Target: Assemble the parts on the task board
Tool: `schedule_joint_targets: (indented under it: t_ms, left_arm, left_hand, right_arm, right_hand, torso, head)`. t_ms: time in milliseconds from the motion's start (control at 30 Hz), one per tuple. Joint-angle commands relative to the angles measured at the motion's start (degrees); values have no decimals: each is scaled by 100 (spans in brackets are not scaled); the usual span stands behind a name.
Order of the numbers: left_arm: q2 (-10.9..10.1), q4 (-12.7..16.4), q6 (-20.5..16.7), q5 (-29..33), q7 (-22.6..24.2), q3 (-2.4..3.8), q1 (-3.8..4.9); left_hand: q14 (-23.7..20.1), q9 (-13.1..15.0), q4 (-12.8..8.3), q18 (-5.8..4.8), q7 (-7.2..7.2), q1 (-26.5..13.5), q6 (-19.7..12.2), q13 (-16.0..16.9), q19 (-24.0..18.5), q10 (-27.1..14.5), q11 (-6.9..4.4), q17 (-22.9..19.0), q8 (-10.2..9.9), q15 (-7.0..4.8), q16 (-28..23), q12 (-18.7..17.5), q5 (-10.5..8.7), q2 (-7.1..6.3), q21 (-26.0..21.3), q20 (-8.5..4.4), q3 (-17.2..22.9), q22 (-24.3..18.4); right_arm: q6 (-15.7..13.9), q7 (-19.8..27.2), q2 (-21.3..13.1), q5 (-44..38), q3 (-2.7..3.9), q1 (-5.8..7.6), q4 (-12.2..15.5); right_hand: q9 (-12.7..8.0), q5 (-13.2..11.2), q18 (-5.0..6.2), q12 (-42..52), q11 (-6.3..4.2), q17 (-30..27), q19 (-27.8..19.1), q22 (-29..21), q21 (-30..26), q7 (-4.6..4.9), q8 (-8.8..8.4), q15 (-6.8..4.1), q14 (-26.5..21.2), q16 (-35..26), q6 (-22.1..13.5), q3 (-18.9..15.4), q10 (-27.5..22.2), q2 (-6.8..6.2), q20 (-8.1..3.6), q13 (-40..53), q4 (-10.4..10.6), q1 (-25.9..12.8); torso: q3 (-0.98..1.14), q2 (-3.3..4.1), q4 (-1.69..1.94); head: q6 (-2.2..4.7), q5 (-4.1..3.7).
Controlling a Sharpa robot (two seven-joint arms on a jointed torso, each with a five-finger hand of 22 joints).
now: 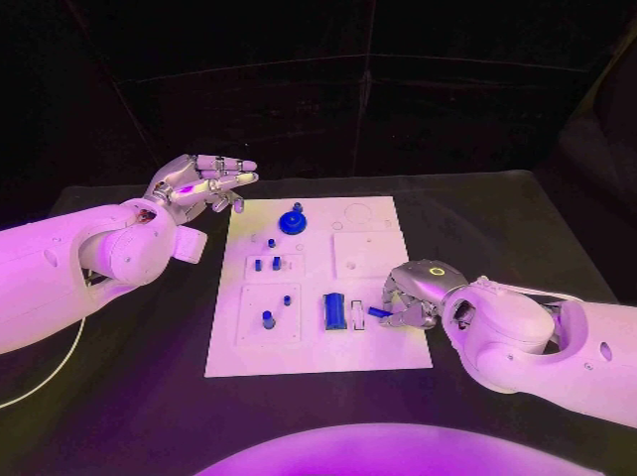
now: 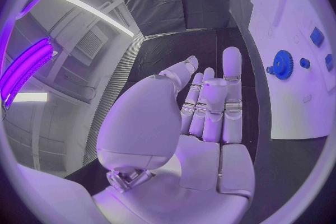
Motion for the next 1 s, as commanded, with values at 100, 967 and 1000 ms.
schedule_joint_targets:
  t_ms: [100,967,1000]
  left_arm:
    - [-4,11,64,17,14,4,8]
    - [-6,10,73,17,-3,2,8]
    - [-6,10,73,17,-2,2,8]
  left_hand:
    - [-14,5,-11,40,16,-47,-41,-8,6,-43,8,-6,17,24,33,21,18,13,-34,52,-13,-6]
    - [-18,3,-15,39,18,-44,-57,-12,4,-66,11,-11,23,26,34,29,19,17,-37,53,-10,-8]
    - [-18,3,-15,39,18,-44,-57,-12,4,-66,11,-11,23,26,34,29,19,17,-37,53,-10,-8]
  right_arm:
    - [371,-3,37,-32,-24,-19,-45]
    - [-464,-101,-67,18,-22,-18,169]
    - [-532,-101,-73,46,-22,-18,180]
  right_hand:
    - [-23,75,-18,-20,-99,904,12,10,6,-46,-42,-40,492,-10,108,199,1,219,-5,-674,-58,180]
    - [-51,975,-61,215,-163,1054,121,220,118,-115,-216,-97,525,77,406,1777,177,-466,-69,-541,245,-565]
    - [-48,946,-61,219,-165,1056,122,221,119,-117,-216,-99,525,78,416,1785,181,-488,-71,-539,263,-599]
  torso:
    - [1,0,-8]
    - [4,0,-1]
    - [4,0,-3]
  head:
    - [-3,4]
    - [7,22]
    - [7,21]
